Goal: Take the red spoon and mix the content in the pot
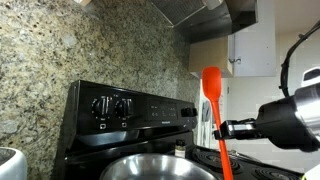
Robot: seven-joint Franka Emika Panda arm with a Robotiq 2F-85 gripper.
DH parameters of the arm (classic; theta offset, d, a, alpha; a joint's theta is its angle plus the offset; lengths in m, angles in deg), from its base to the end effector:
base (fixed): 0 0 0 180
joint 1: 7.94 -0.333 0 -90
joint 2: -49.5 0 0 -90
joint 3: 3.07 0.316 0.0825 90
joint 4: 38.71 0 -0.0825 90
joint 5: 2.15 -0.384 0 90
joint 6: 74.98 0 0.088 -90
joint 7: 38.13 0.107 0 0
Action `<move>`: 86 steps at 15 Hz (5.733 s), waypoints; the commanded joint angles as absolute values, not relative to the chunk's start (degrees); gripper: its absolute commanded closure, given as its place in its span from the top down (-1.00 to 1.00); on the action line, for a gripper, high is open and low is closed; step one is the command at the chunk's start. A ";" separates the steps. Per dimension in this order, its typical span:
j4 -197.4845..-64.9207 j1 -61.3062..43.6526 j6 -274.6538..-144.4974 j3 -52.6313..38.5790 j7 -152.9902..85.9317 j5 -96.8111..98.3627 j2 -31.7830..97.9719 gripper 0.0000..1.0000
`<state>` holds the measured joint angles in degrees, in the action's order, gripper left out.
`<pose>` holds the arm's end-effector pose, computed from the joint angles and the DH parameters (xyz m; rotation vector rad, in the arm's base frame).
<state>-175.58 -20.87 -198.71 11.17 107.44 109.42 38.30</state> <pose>0.4595 0.1963 0.2412 2.3093 -0.5243 1.6067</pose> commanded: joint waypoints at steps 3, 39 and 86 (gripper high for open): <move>-172.82 -21.09 -198.38 12.20 107.04 112.15 35.11 -0.92; -151.33 -23.67 -199.43 14.84 91.73 107.56 26.62 -0.92; -146.48 -15.27 -243.49 14.42 94.42 82.46 21.92 -0.92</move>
